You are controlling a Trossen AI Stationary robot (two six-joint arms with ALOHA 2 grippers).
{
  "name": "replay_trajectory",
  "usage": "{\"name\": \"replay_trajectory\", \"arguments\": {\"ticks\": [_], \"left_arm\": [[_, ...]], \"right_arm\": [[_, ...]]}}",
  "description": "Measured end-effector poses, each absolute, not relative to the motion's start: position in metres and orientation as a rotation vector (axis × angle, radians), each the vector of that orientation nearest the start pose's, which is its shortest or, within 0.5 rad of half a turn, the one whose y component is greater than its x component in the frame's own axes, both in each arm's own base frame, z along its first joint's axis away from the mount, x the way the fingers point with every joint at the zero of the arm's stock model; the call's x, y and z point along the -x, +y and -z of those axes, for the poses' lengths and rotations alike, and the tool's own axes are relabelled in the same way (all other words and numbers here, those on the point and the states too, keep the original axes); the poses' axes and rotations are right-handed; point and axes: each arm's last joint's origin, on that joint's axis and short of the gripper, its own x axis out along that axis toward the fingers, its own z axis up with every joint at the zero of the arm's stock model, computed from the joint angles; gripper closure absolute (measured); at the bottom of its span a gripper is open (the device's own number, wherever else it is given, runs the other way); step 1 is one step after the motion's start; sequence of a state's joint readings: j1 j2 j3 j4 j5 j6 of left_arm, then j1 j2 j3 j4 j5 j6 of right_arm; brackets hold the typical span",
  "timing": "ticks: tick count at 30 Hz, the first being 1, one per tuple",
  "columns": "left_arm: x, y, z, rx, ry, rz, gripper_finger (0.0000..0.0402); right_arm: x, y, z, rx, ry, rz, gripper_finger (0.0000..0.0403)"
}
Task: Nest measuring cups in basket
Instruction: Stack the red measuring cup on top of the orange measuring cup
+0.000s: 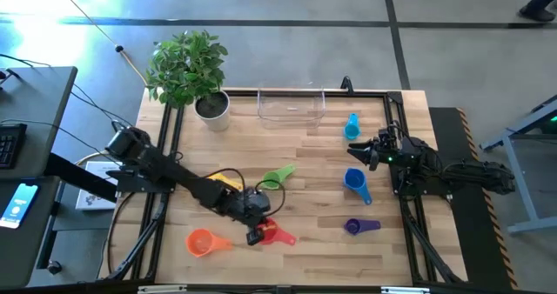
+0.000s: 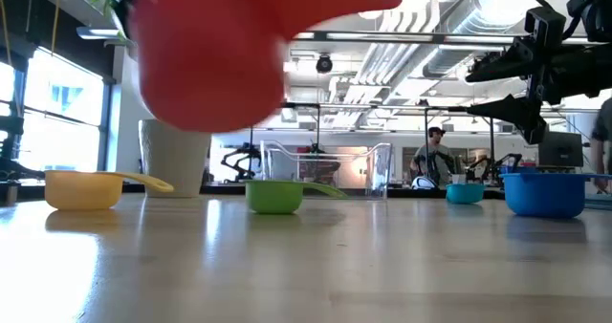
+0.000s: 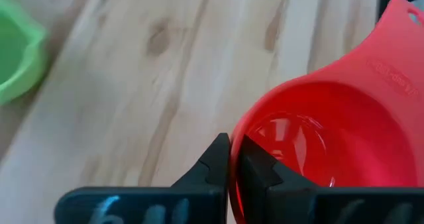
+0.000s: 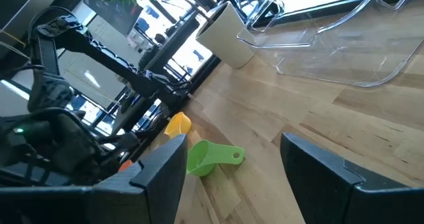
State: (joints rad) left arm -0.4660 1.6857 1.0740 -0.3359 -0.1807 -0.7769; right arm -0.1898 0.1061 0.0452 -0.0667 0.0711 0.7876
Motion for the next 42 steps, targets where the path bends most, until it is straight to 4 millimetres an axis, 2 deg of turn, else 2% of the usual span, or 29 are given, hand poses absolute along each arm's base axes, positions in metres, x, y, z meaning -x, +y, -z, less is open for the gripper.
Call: {"name": "replay_trajectory", "arguments": {"ticks": [10,17,21,28,36,42], "left_arm": [[-0.259,-0.152,-0.225,0.417,1.009,-0.258,0.0397],[-0.226,-0.168,-0.246,0.492,0.980,-0.263,0.0397],[-0.204,-0.179,-0.251,0.546,0.972,-0.303,0.0397],[-0.172,-0.201,-0.249,0.644,0.997,-0.352,0.0397],[-0.135,-0.212,-0.245,0.625,1.024,-0.433,0.0397],[-0.119,-0.216,-0.223,0.641,1.023,-0.484,0.0396]], "right_arm": [[-0.099,-0.021,-0.165,-0.801,0.004,0.293,0.0169],[-0.099,-0.021,-0.166,-0.808,-0.004,0.291,0.0169],[-0.099,-0.021,-0.166,-0.805,-0.006,0.289,0.0169],[-0.099,-0.021,-0.166,-0.805,-0.007,0.289,0.0169],[-0.099,-0.021,-0.166,-0.805,-0.008,0.289,0.0169],[-0.099,-0.021,-0.166,-0.805,-0.008,0.289,0.0169]]}}
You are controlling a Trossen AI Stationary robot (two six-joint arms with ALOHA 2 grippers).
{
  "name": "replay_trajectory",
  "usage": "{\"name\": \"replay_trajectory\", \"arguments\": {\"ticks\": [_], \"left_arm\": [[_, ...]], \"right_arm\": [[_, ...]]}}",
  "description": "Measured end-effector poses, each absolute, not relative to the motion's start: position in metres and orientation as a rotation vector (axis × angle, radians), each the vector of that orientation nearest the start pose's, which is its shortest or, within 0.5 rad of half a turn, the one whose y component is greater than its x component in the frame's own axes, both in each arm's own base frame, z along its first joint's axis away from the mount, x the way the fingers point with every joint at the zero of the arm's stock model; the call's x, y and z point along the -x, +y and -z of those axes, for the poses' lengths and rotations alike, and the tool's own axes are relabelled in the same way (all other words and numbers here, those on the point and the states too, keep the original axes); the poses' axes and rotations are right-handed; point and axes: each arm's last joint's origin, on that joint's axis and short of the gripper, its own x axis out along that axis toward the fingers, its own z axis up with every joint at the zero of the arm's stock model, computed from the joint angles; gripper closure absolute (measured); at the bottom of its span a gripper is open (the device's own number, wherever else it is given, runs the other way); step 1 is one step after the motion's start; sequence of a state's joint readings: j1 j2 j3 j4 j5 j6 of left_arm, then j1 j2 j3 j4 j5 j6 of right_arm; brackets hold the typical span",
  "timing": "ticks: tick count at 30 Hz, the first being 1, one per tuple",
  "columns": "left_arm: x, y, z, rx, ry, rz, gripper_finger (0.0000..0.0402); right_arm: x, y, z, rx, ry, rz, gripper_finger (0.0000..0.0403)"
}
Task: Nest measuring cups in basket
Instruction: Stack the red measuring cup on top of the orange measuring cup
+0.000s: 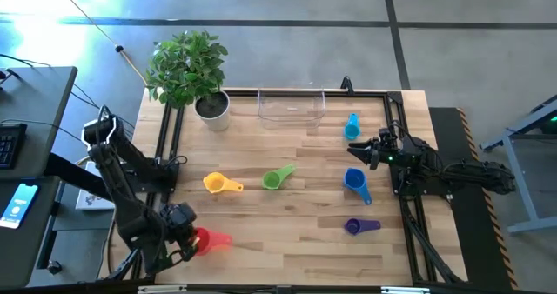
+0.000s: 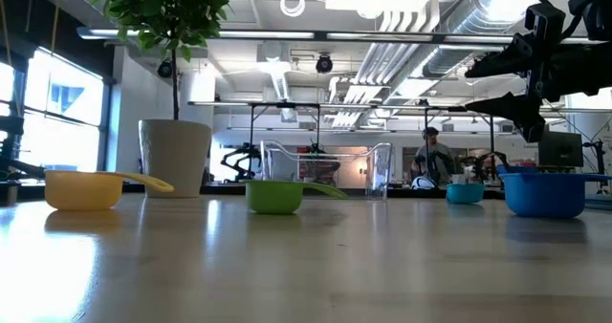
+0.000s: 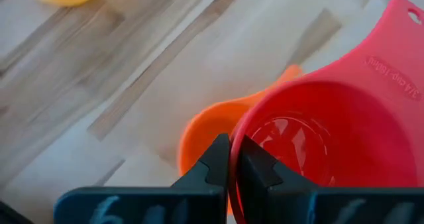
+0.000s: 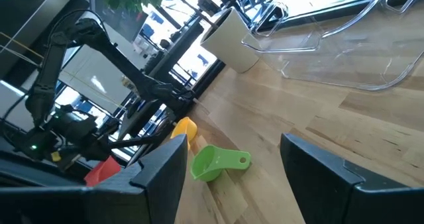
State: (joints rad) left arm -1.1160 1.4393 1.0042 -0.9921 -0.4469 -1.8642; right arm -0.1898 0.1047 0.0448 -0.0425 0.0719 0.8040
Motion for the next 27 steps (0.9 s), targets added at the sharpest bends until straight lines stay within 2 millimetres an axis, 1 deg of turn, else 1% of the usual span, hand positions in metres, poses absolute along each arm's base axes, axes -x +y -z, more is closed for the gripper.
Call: {"name": "replay_trajectory", "arguments": {"ticks": [2,5,11,14,21,27], "left_arm": [[-0.118,-0.216,-0.215,0.632,1.021,-0.512,0.0396],[-0.119,-0.217,-0.210,0.620,1.026,-0.527,0.0396],[-0.119,-0.223,-0.196,0.579,1.111,-0.563,0.0396],[-0.120,-0.225,-0.191,0.566,1.122,-0.582,0.0396],[-0.121,-0.226,-0.187,0.556,1.126,-0.593,0.0395],[-0.120,-0.226,-0.187,0.560,1.163,-0.595,0.0375]], "right_arm": [[-0.099,-0.021,-0.166,-0.806,-0.008,0.289,0.0169],[-0.100,-0.021,-0.166,-0.809,-0.009,0.288,0.0169],[-0.100,-0.021,-0.166,-0.808,-0.009,0.288,0.0169],[-0.100,-0.021,-0.166,-0.808,-0.009,0.288,0.0169],[-0.100,-0.021,-0.166,-0.808,-0.009,0.288,0.0169],[-0.099,-0.021,-0.167,-0.805,-0.009,0.288,0.0169]]}}
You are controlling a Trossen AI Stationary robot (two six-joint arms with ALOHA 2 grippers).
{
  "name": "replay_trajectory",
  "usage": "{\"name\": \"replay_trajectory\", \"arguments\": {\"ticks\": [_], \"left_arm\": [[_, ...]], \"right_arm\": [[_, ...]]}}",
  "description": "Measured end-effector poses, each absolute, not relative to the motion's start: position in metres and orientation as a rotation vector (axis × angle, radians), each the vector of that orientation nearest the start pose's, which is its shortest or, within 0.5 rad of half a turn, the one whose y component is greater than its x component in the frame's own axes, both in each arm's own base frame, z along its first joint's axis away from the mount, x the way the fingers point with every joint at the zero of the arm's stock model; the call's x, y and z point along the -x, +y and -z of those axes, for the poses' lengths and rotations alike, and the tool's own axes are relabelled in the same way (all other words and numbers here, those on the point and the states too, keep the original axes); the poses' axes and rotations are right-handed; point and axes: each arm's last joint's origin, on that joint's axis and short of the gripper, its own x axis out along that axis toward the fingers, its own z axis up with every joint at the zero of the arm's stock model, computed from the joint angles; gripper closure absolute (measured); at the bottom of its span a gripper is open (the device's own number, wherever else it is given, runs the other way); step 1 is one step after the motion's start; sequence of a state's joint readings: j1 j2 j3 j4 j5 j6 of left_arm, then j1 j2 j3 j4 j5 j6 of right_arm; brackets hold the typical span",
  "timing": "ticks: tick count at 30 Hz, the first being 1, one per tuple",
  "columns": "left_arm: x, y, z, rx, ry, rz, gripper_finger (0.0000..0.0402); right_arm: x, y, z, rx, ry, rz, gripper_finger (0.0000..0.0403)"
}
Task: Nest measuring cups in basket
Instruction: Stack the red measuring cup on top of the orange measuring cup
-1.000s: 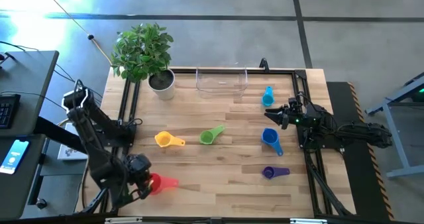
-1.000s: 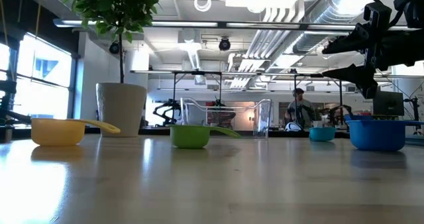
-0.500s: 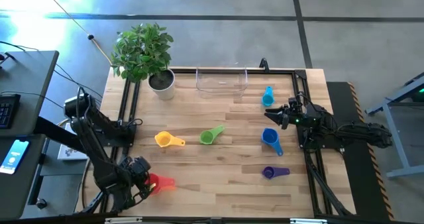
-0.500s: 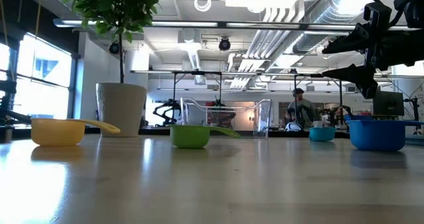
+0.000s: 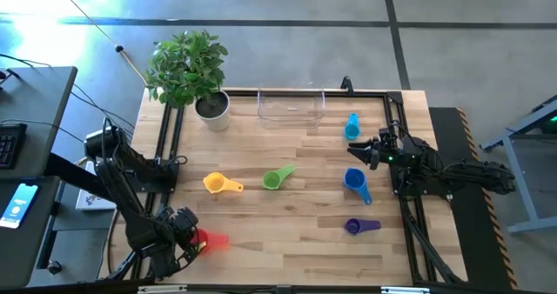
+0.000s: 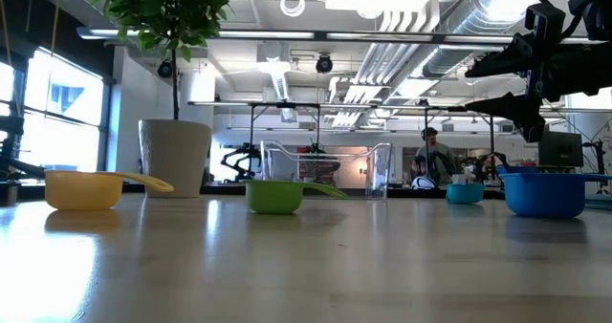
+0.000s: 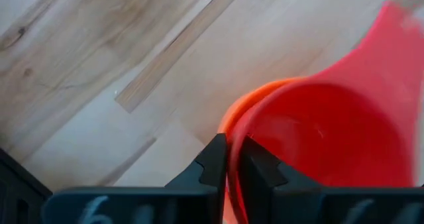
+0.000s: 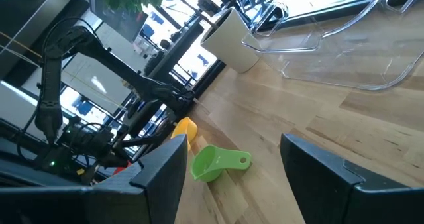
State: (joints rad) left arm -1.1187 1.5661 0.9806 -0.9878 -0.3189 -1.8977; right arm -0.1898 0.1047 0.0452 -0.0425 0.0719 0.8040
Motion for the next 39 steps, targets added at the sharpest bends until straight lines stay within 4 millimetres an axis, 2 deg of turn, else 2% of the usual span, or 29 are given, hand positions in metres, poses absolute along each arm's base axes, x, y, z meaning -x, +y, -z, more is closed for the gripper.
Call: {"name": "replay_trajectory", "arguments": {"ticks": [15,25,31,39], "left_arm": [[-0.121,-0.225,-0.187,0.604,1.177,-0.627,0.0314],[-0.124,-0.211,-0.212,0.689,1.134,-0.577,0.0318],[-0.148,-0.191,-0.218,0.640,1.051,-0.591,0.0327],[-0.186,-0.163,-0.210,0.553,1.162,-0.608,0.0330]], "right_arm": [[-0.099,-0.021,-0.167,-0.804,-0.008,0.288,0.0169],[-0.099,-0.021,-0.167,-0.804,-0.009,0.288,0.0169],[-0.099,-0.021,-0.167,-0.804,-0.009,0.288,0.0169],[-0.099,-0.021,-0.167,-0.804,-0.009,0.288,0.0169]]}}
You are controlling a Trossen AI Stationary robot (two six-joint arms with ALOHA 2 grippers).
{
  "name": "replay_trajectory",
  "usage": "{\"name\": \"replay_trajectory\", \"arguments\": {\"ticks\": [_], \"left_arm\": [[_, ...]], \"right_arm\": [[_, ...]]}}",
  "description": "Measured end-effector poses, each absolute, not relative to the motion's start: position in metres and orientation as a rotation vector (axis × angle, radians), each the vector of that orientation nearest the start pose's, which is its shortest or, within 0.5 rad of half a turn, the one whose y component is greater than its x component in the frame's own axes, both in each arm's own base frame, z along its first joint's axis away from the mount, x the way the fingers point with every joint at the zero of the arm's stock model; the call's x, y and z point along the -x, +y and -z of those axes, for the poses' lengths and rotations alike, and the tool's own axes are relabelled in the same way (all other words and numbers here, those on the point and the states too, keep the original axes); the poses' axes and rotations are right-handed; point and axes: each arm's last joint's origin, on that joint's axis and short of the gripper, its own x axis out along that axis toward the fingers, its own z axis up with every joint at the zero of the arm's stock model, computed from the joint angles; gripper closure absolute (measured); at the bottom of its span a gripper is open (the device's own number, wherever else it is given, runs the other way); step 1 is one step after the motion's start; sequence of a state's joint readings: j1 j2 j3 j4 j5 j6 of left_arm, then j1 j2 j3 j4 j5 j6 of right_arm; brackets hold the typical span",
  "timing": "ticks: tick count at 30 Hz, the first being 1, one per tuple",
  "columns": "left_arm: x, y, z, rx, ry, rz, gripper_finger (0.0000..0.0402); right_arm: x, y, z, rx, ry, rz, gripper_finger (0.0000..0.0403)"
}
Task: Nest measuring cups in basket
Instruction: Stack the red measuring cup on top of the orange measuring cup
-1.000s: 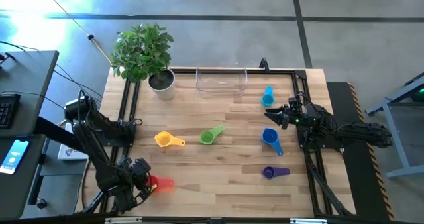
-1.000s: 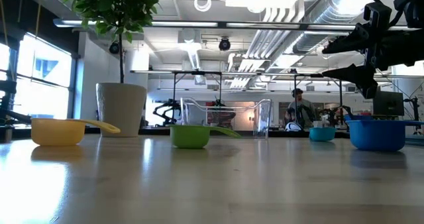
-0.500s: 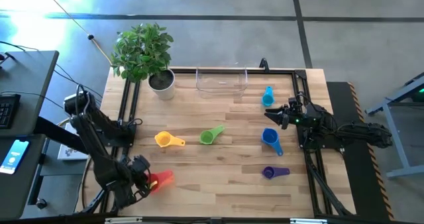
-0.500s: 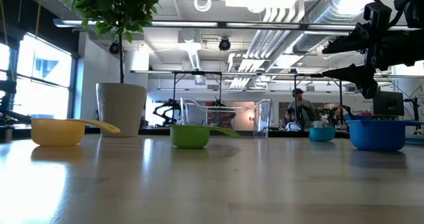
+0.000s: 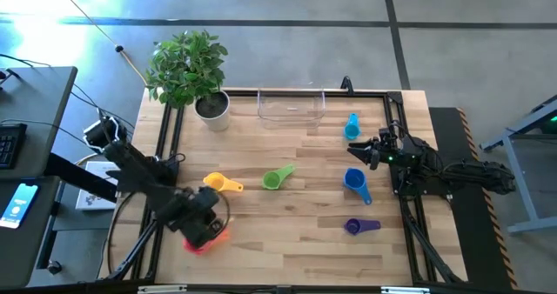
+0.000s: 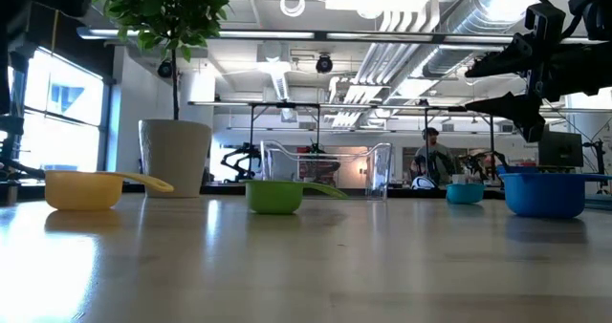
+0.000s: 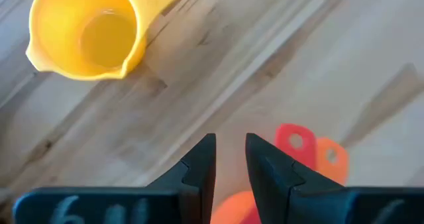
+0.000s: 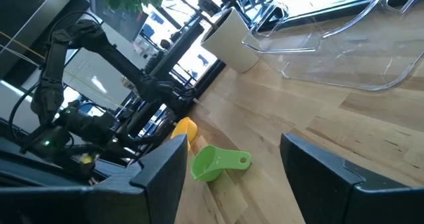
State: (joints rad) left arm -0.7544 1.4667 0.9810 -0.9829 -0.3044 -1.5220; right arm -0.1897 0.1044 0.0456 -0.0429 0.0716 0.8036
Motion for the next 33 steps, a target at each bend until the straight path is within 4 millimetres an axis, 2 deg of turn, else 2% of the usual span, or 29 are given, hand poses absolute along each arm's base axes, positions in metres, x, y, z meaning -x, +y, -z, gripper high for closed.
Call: {"name": "replay_trajectory", "arguments": {"ticks": [8,18,26,33], "left_arm": [[-0.200,-0.153,-0.201,0.526,1.322,-0.551,0.0332],[-0.214,-0.154,-0.187,0.542,1.382,-0.506,0.0332],[-0.214,-0.155,-0.187,0.553,1.402,-0.488,0.0332],[-0.219,-0.161,-0.175,0.540,1.443,-0.458,0.0332]], "right_arm": [[-0.100,-0.021,-0.167,-0.805,-0.002,0.273,0.0169],[-0.100,-0.021,-0.167,-0.805,-0.001,0.272,0.0169],[-0.100,-0.021,-0.167,-0.805,0.000,0.272,0.0169],[-0.100,-0.021,-0.167,-0.805,0.000,0.270,0.0169]]}}
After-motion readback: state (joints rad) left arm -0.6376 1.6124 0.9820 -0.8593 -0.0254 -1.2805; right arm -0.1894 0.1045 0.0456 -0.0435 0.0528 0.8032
